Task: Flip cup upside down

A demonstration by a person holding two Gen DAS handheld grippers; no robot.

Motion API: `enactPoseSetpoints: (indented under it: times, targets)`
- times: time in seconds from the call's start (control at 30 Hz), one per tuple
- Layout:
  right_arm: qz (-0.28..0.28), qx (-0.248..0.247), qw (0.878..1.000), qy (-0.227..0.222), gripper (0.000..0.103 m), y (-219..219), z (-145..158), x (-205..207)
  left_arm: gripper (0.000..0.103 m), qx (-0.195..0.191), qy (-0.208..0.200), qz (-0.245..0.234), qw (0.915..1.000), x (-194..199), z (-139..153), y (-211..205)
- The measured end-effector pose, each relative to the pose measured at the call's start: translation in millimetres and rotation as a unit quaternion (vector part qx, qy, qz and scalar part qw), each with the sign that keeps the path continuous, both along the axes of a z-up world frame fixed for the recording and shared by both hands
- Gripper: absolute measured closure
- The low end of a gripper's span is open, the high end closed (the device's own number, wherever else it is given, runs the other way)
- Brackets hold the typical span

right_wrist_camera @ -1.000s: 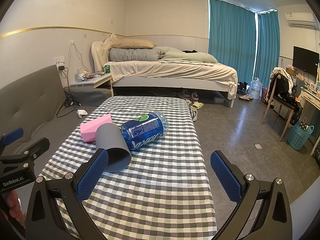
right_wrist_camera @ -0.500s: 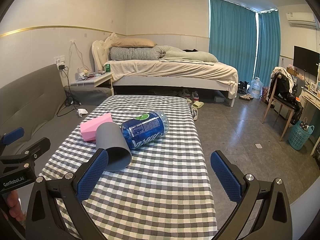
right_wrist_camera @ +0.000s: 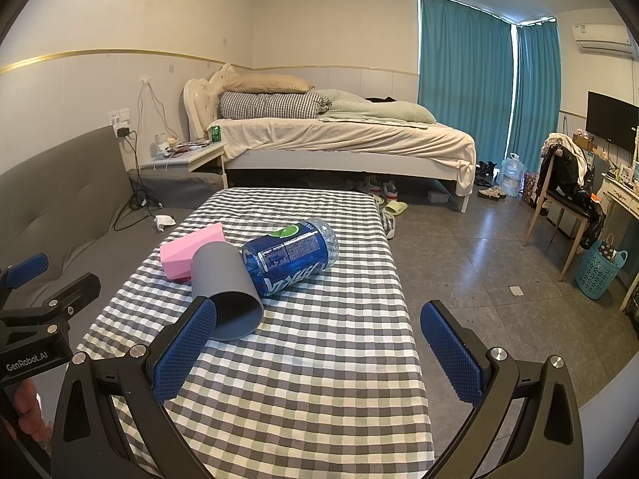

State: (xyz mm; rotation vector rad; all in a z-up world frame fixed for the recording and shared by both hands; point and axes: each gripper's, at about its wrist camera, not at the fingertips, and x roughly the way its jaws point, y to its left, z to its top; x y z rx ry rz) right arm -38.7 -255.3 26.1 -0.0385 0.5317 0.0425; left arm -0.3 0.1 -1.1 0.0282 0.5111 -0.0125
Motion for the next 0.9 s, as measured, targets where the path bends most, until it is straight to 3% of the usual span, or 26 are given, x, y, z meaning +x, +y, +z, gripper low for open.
enactPoseSetpoints:
  times: [0.3,0.5,0.7,0.9]
  targets:
    - [0.002,-0.001,1.0,0.01,0.0,1,2,5,0.0,-0.009,0.014,-0.001,0.9999,7,-9,1]
    - [-0.008,0.013,0.999,0.038,0.0,-4,4,25,0.0,-0.025,0.058,-0.007,0.998,31,-17,6]
    - [-0.029,0.05,0.994,0.09,0.0,0,16,82,0.0,-0.046,0.105,-0.002,0.9935,73,-17,14]
    - [-0.051,0.047,0.988,0.139,0.0,19,21,149,0.0,-0.044,0.114,0.014,0.9923,112,-10,24]
